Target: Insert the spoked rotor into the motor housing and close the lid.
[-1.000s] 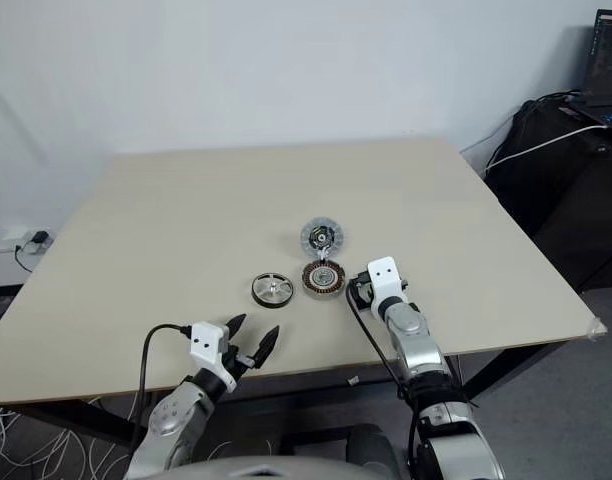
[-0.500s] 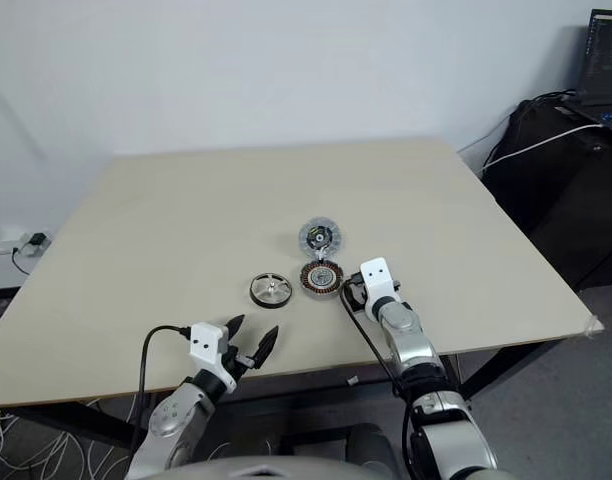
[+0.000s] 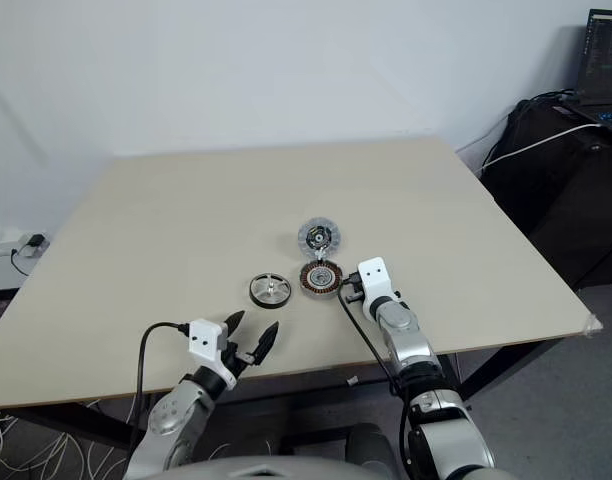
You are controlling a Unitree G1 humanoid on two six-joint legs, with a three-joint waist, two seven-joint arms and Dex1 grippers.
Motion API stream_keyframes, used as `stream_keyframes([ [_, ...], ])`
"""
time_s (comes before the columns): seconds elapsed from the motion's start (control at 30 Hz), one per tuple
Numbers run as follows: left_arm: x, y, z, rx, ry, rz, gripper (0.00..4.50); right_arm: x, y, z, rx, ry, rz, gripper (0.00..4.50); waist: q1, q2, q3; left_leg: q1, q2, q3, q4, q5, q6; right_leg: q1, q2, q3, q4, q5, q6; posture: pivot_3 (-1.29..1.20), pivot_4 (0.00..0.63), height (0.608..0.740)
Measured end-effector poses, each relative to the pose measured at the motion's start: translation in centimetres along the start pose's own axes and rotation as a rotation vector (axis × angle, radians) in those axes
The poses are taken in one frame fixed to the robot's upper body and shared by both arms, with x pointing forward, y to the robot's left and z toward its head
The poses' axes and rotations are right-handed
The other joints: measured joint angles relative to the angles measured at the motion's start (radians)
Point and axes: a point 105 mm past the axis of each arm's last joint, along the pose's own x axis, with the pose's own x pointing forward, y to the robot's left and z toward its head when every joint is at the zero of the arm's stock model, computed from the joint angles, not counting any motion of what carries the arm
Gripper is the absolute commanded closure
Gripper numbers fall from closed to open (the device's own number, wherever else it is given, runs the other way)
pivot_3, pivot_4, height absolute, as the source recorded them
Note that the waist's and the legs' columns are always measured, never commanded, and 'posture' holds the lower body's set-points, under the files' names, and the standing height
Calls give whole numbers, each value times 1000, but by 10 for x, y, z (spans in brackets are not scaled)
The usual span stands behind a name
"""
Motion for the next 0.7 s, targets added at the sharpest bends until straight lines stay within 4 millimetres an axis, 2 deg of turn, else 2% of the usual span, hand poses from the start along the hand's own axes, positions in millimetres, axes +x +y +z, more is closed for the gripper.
stream_keyframes([
  [0.43, 1, 0, 0, -2, 4, -2, 0, -1, 0, 1, 71, -11, 2, 3450, 0, 0, 0, 0, 0, 0, 0, 0, 0, 0, 0, 0, 0, -1, 2, 0, 0, 740],
  [0.53, -1, 0, -2, -5, 9, 1, 0, -1, 2, 2, 92, -23, 20, 2842, 0, 0, 0, 0, 0, 0, 0, 0, 0, 0, 0, 0, 0, -1, 2, 0, 0, 740],
  [0.67, -2, 0, -3, -8, 15, 2, 0, -1, 3, 7, 94, -38, 24, 1605, 0, 0, 0, 0, 0, 0, 0, 0, 0, 0, 0, 0, 0, -2, 2, 0, 0, 740],
  [0.7, -1, 0, -3, -9, 15, 2, 0, -1, 3, 7, 93, -41, 23, 1605, 0, 0, 0, 0, 0, 0, 0, 0, 0, 0, 0, 0, 0, -2, 3, 0, 0, 740],
])
